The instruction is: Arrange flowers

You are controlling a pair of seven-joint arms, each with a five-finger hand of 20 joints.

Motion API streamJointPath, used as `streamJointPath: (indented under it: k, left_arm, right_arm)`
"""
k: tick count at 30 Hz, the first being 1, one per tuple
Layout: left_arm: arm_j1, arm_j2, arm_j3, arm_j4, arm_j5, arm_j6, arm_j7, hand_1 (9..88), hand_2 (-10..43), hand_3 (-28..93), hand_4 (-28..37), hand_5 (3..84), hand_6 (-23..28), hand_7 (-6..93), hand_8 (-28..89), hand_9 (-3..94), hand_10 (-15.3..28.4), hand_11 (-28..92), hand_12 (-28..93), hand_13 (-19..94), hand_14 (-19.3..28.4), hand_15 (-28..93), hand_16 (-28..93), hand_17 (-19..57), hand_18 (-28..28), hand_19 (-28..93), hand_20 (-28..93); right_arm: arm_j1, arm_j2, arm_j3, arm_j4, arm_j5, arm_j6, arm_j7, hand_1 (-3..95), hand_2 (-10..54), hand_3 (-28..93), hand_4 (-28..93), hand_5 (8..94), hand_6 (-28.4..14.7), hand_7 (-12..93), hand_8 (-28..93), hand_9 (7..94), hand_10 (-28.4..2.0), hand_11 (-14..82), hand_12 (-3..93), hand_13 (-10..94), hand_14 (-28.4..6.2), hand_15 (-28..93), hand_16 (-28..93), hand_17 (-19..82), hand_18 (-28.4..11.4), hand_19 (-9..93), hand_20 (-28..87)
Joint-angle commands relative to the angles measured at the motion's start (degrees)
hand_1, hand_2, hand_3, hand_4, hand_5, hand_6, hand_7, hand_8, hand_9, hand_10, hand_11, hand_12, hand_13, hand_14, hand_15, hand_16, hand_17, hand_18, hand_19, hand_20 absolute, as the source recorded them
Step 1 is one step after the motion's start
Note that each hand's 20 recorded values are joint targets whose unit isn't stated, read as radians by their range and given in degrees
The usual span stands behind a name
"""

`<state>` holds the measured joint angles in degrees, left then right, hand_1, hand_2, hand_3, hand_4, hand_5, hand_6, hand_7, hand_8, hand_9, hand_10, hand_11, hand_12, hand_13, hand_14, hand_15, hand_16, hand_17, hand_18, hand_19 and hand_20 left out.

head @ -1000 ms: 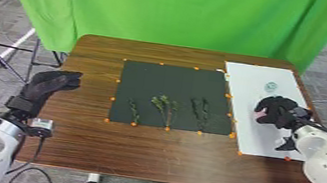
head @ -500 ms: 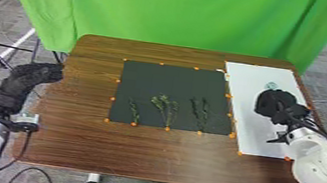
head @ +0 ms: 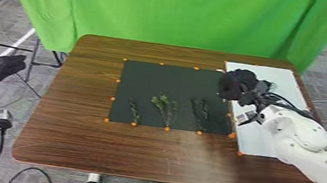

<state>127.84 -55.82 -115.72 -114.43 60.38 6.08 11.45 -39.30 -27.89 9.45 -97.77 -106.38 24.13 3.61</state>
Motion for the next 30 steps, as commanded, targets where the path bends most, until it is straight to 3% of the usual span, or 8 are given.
streamJointPath:
  k: [1, 5, 9, 11, 16, 20, 25, 30]
  left_arm:
    - [-1.42, -0.08, 5.40, 1.19, 0.05, -0.14, 0.65, 23.5, 0.0, 61, -23.8, 46.9, 5.1, 10.2, -6, 43.5, 16.2, 16, 9, 27, 13.9, 7, -2, 2.6, 6.3, 4, 11]
    - [-2.29, -0.14, 7.65, 1.70, -0.59, -0.33, 0.80, 21.0, 1.5, 60, -26.3, 46.3, 5.1, 9.0, -6, 43.0, 16.4, 14, 9, 25, 13.1, 5, -2, 2.1, 5.1, 2, 11]
    - [-2.09, -0.11, 8.00, 1.62, -0.83, -0.30, 0.76, 19.7, 3.2, 59, -27.8, 45.9, 5.2, 8.7, -6, 42.7, 16.5, 14, 9, 25, 13.0, 5, -2, 2.1, 4.8, 2, 11]
    - [-2.75, 0.10, 8.55, 2.02, -1.15, -0.09, 0.88, 19.3, 3.5, 59, -28.0, 45.9, 5.2, 8.5, -6, 42.7, 16.5, 14, 9, 24, 12.9, 5, -2, 2.0, 4.8, 2, 11]
    - [-4.23, 0.74, 10.12, 2.73, -1.14, -0.66, 1.05, 18.5, 3.6, 58, -28.2, 44.8, 5.7, 7.5, -6, 41.5, 16.5, 13, 8, 23, 12.3, 4, -2, 1.2, 4.0, 1, 11]
    - [-5.19, 0.95, 11.14, 3.21, -1.86, -0.44, 1.59, 18.5, 3.5, 57, -28.2, 42.8, 5.7, 7.4, -6, 40.0, 16.2, 12, 9, 23, 12.2, 4, -2, 1.2, 4.0, 1, 10]
    - [-6.64, 1.26, 12.56, 3.67, -1.87, -0.41, 1.77, 18.8, 2.2, 57, -28.3, 40.5, 5.8, 7.6, -5, 37.8, 15.5, 12, 9, 23, 12.3, 4, -2, 1.3, 4.2, 1, 10]
    - [-8.17, 1.28, 13.79, 4.16, -1.56, -1.44, 1.57, 18.6, 1.8, 58, -28.3, 39.1, 5.7, 8.5, -5, 35.4, 14.7, 12, 10, 23, 12.2, 4, -2, 1.2, 4.7, 2, 10]
  right_arm:
    - [11.17, -21.41, -2.53, 3.00, -1.76, -2.67, -2.50, 62.2, -9.5, 58, -16, 74.1, 0.4, 35, 7, 81.9, -9.9, 9.5, 48.0, 85, -1.2, 72, 33, 61, -12.7, 93, 68]
    - [10.82, -27.74, -2.07, 5.20, -1.27, -3.47, -2.06, 62.2, -9.5, 58, -16, 74.1, 0.6, 35, 7, 82.1, -9.9, 9.2, 47.9, 85, -1.1, 72, 33, 61, -12.7, 93, 68]
    - [9.96, -32.53, -2.12, 6.45, -0.37, -4.36, -1.69, 62.0, -9.5, 58, -16, 74.0, 0.8, 36, 7, 82.2, -9.8, 9.1, 47.8, 85, -1.0, 72, 34, 61, -12.7, 93, 68]
    - [9.34, -34.35, -2.39, 6.98, -0.29, -4.67, -1.46, 62.2, -9.5, 58, -16, 74.1, 0.8, 36, 6, 82.2, -9.8, 9.0, 47.6, 85, -1.1, 72, 33, 61, -12.7, 93, 68]
    - [8.57, -37.17, -4.25, 8.01, 0.46, -4.74, -1.11, 62.2, -9.5, 58, -16, 74.1, 1.0, 35, 6, 82.2, -9.7, 9.0, 47.6, 85, -1.0, 72, 33, 61, -12.6, 93, 68]
    - [7.01, -38.64, -4.38, 8.63, 0.36, -5.42, -1.43, 62.6, -9.5, 57, -16, 73.9, 1.1, 35, 5, 82.3, -9.8, 8.7, 47.2, 85, -1.0, 72, 33, 61, -12.6, 93, 68]
    - [5.20, -39.72, -4.76, 9.68, -0.47, -6.08, -1.77, 63.3, -9.5, 55, -14, 73.6, 1.1, 34, 5, 81.8, -9.9, 8.0, 46.1, 85, -1.1, 72, 33, 61, -12.4, 93, 68]
    - [3.23, -40.65, -4.49, 11.72, -0.60, -7.19, -1.56, 63.9, -9.5, 55, -13, 73.3, 1.1, 33, 5, 81.5, -10.2, 7.7, 45.4, 84, -1.2, 73, 33, 61, -12.4, 93, 68]
